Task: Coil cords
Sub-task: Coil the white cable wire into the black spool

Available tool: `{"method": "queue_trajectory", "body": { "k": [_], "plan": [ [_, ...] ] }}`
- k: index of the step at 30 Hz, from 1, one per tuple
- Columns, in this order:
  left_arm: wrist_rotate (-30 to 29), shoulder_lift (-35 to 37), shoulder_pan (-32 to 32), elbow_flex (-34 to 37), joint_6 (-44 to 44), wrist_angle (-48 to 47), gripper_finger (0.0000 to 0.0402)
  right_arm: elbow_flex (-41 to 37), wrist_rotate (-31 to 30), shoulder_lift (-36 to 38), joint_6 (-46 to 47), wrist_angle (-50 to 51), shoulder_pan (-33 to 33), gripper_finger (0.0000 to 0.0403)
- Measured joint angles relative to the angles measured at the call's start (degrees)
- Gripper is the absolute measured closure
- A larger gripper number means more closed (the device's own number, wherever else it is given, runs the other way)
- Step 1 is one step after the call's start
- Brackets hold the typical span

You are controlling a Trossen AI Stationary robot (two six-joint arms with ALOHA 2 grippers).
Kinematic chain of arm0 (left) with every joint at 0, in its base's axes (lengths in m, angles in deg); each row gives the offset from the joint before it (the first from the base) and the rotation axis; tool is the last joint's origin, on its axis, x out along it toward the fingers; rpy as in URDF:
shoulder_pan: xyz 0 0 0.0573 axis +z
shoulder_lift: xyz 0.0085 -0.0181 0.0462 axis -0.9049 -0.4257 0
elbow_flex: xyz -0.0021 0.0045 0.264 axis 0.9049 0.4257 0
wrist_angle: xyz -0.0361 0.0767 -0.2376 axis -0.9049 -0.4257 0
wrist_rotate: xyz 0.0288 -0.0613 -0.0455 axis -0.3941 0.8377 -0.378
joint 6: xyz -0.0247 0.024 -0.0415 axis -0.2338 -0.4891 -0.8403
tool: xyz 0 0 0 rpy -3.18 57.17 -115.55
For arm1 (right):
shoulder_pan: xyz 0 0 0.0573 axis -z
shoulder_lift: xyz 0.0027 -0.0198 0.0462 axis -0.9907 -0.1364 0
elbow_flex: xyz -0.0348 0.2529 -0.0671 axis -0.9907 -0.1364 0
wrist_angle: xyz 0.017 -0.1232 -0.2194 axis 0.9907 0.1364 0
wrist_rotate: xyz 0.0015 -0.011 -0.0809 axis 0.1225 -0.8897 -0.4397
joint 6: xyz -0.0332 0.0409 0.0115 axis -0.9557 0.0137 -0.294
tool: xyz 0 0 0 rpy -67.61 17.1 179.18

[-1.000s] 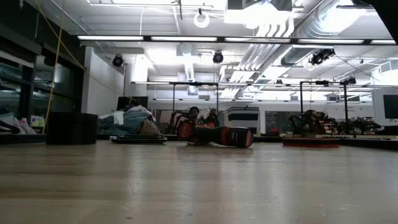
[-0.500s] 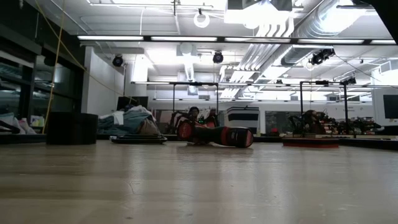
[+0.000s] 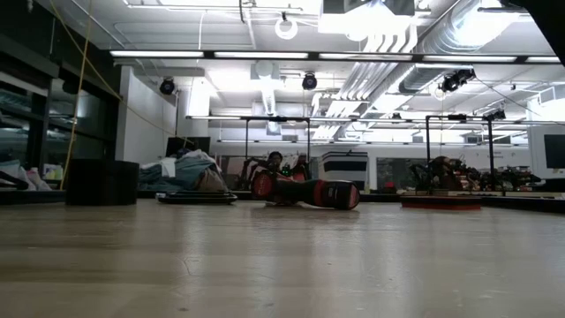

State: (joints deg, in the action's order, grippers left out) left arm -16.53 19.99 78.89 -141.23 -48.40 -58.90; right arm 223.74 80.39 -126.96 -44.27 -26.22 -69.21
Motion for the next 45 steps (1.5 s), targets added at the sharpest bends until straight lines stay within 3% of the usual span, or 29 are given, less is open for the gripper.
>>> {"method": "queue_trajectory", "body": {
  "k": [25, 30, 33, 36, 45],
  "plan": [
    [-0.39, -0.15, 0.02, 0.04, 0.0, 0.12, 0.0401, -0.02, 0.02, -1.83, 0.62, -2.15, 0.02, 0.0333],
    [-0.39, -0.15, 0.02, 0.04, -0.04, 0.11, 0.0401, -0.02, 0.02, -1.83, -1.51, -1.76, -0.25, 0.0387],
    [-0.39, -0.15, 0.02, 0.04, -0.29, 0.13, 0.0401, -0.02, -0.49, -1.83, -3.06, -2.39, -0.82, 0.0398],
    [-0.59, -0.15, 0.02, 0.04, -2.29, 0.15, 0.0401, 0.0, -2.99, -1.83, -5.64, -2.96, -2.09, 0.04],
    [-9.07, -1.38, 0.04, 0.02, -18.24, 0.08, 0.0401, 0.03, -5.25, -3.65, -14.84, -6.74, -6.76, 0.0402]
  ]
}}
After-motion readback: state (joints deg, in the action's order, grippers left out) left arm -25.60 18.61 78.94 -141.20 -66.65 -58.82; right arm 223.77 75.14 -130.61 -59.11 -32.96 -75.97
